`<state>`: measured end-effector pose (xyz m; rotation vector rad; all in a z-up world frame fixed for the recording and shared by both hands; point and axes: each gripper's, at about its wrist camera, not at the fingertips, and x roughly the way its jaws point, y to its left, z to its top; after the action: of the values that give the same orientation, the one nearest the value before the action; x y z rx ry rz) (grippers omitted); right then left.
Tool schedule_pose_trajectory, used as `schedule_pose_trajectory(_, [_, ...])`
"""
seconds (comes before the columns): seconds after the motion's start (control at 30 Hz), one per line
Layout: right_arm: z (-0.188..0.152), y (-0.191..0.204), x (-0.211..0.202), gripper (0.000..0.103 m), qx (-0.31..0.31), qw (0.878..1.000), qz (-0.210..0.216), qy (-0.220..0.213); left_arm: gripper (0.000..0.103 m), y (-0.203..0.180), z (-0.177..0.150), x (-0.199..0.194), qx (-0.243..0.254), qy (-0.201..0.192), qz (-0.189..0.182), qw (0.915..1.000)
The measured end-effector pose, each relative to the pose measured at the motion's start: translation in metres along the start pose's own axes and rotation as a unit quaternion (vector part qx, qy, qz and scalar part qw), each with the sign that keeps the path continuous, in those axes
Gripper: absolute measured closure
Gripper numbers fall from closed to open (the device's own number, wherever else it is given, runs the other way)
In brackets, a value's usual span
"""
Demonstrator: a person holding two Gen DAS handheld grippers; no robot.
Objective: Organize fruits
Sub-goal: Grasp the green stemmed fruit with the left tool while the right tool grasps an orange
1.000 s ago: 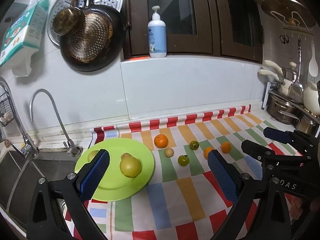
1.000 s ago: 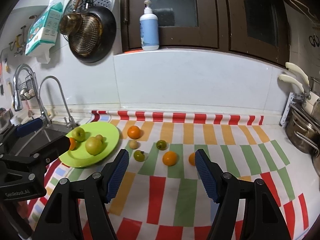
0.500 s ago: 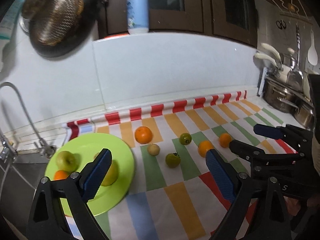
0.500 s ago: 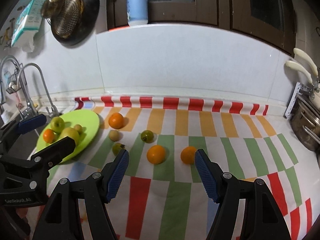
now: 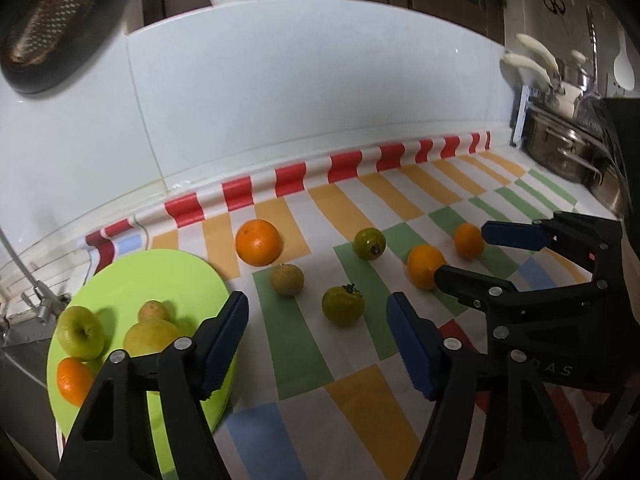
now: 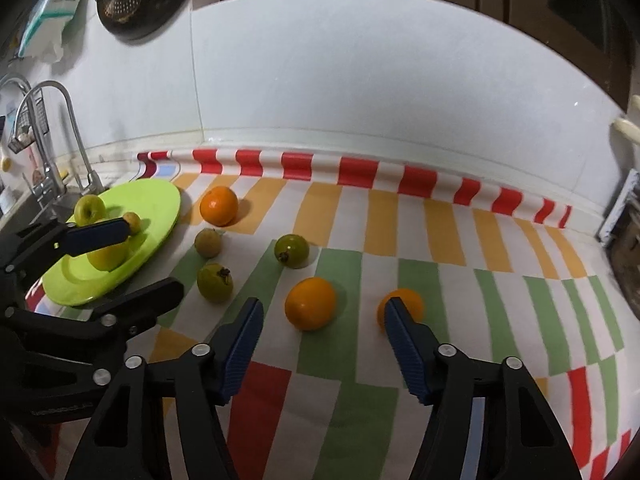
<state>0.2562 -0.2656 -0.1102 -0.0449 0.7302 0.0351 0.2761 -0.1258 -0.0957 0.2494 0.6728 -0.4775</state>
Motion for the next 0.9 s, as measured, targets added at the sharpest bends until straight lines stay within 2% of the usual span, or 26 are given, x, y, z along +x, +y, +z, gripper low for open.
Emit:
schedule_pose_trajectory(0.13, [0.0,-0.001,0.012,0.044,0.0,1.0,0.009,0.011,0.043,-0.002,0.001,0.012,0.014,0.012,-0.012,0.9998])
schedule_pose_trajectory(0.37, [0.001,-0.002,0.03,0.051,-0.01,0.999,0.018,0.029,0.048,-0.009,0.002,0.028,0.038,0.031,-0.017,0.9987])
schedule_pose_trajectory(0.57, [0.003,-0.003,0.039,0.056,-0.013,0.999,0.027,0.037,0.058,-0.011,0.005,0.039,0.044,0.043,-0.028,0.9977])
schedule_pose_trajectory(0.63, [0.004,-0.002,0.042,0.06,-0.013,0.999,0.03,0.039,0.068,-0.011,0.005,0.043,0.042,0.051,-0.037,0.9972])
schedule_pose_trajectory(0.7, [0.003,-0.001,0.044,0.065,-0.016,0.998,0.035,0.044,0.073,-0.01,0.005,0.044,0.038,0.053,-0.037,0.9972])
schedule_pose_trajectory(0.9, [0.004,0.002,0.041,0.066,-0.015,0.998,0.038,0.039,0.073,-0.006,0.007,0.032,0.025,0.039,-0.027,0.9986])
